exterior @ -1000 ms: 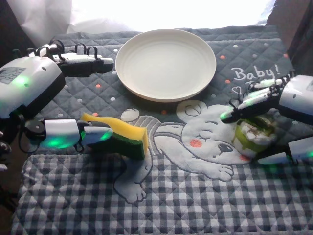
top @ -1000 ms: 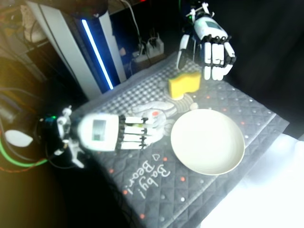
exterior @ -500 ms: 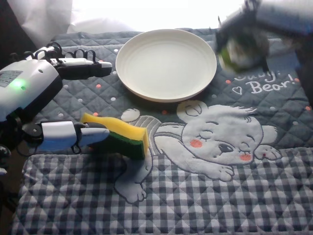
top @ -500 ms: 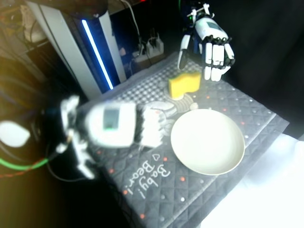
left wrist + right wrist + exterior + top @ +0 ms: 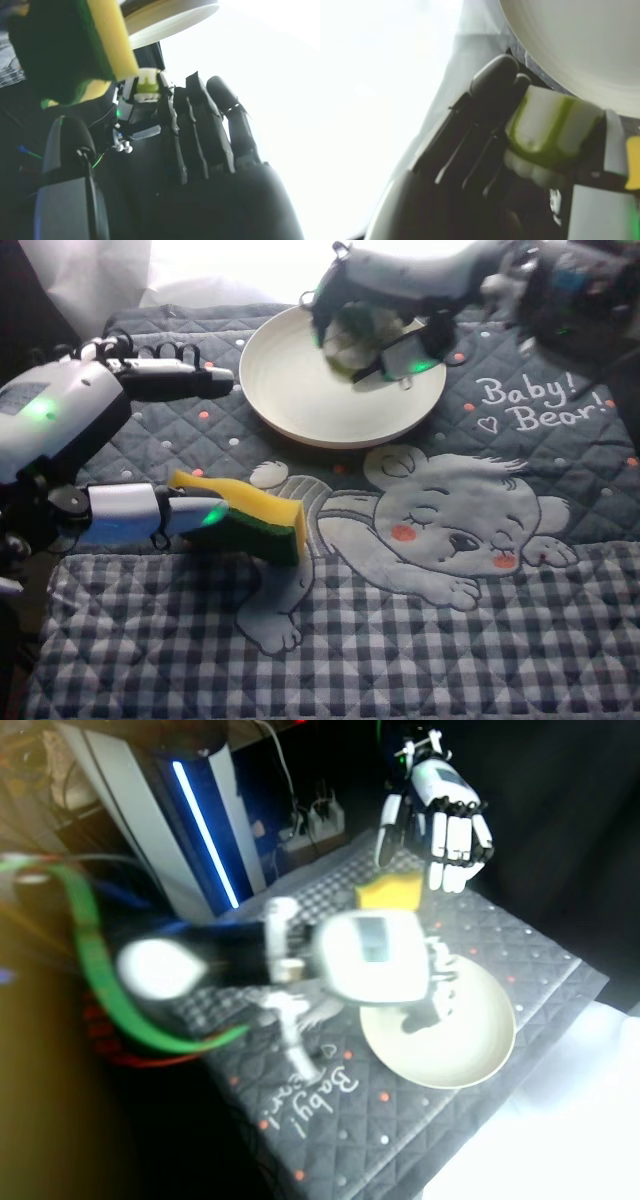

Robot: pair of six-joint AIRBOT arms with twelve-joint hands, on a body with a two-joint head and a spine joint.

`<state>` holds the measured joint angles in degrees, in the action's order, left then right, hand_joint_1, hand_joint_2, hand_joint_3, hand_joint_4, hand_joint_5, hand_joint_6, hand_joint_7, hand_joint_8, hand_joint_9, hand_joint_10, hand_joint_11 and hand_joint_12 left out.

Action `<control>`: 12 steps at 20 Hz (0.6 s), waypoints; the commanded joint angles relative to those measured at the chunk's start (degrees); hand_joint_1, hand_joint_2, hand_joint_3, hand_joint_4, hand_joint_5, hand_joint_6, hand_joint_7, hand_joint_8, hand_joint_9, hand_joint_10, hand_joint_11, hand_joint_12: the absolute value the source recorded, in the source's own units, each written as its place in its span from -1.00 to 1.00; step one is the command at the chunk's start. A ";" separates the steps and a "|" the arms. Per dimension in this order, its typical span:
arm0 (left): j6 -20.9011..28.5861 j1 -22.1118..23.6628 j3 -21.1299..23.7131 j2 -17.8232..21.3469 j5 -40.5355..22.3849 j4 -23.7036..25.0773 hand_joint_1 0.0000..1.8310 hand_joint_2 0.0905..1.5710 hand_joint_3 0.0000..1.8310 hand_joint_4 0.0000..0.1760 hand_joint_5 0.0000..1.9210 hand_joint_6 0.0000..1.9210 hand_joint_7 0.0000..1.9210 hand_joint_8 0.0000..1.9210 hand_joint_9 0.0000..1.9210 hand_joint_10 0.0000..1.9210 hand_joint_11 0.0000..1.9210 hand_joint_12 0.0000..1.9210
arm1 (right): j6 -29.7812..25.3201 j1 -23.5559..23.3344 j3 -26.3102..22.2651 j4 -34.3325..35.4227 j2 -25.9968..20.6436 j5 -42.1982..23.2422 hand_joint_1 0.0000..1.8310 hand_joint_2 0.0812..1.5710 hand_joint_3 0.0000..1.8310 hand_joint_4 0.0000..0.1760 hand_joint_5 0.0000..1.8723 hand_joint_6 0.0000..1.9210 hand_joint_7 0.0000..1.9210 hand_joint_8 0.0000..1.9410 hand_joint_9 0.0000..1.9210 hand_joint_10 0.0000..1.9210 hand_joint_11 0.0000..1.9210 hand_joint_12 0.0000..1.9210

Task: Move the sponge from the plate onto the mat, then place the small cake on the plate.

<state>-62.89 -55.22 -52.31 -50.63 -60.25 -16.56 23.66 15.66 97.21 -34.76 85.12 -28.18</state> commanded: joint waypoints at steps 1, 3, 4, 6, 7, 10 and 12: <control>0.56 0.96 -0.25 -0.58 -6.86 1.49 -0.01 0.11 -1.00 -1.00 -0.36 -0.99 -0.38 -1.00 -0.43 -0.90 -0.91 0.41 | 0.12 -0.84 1.01 2.63 -0.24 -3.28 0.52 0.24 -1.00 -1.00 0.24 -0.49 0.35 -0.61 0.34 -0.25 0.26 -0.01; 0.64 1.62 -0.66 -1.08 -6.30 2.04 -0.03 0.11 -1.00 -1.00 -0.35 -1.00 -0.38 -1.00 -0.43 -0.92 -0.93 0.42 | 0.12 -0.82 1.87 2.69 0.45 -1.98 0.52 0.26 -0.99 -1.00 0.01 -0.77 0.21 -0.29 0.09 -0.16 -0.19 0.38; 0.81 1.68 -0.71 -1.12 -6.30 2.15 -0.03 0.12 -1.00 -1.00 -0.35 -1.00 -0.38 -1.00 -0.43 -0.93 -0.92 0.42 | 0.12 -0.79 2.18 2.68 0.58 -1.53 0.42 0.16 -1.00 -1.00 -0.09 -0.94 -0.06 -0.49 -0.13 -0.05 -0.33 0.60; 1.22 1.59 -0.72 -1.11 -6.58 2.23 -0.04 0.12 -1.00 -1.00 -0.35 -1.00 -0.39 -1.00 -0.45 -0.95 -0.94 0.36 | 0.12 -0.75 2.82 2.67 0.85 0.07 0.21 0.09 -1.00 -0.75 -0.46 -1.00 -0.58 -0.97 -0.50 -0.69 -0.67 0.27; 1.43 1.55 -0.76 -1.11 -6.58 2.23 -0.04 0.13 -0.99 -1.00 -0.36 -1.00 -0.39 -1.00 -0.45 -0.95 -0.94 0.36 | 0.12 -0.63 3.28 2.66 1.12 0.68 0.16 0.08 -1.00 -0.70 -0.56 -1.00 -0.67 -0.99 -0.56 -0.87 -0.75 0.13; 1.71 1.32 -0.86 -1.11 -6.51 2.16 -0.04 0.13 -1.00 -1.00 -0.34 -0.99 -0.38 -0.99 -0.44 -0.95 -0.92 0.37 | 0.12 -0.45 3.43 2.67 1.22 1.04 0.10 0.10 -1.00 -0.62 -0.63 -1.00 -0.69 -0.99 -0.58 -0.98 -0.91 0.25; 1.86 1.12 -0.91 -1.14 -6.63 1.92 -0.04 0.12 -1.00 -1.00 -0.33 -0.99 -0.38 -1.00 -0.42 -0.96 -0.92 0.40 | 0.12 -0.40 2.82 2.68 0.37 1.01 0.09 0.10 -1.00 -1.00 -0.63 -1.00 -0.64 -0.99 -0.53 -0.96 -0.98 0.52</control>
<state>-61.47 -54.50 -52.97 -51.68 -59.72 -15.22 23.66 15.68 99.77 -33.69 86.11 -22.02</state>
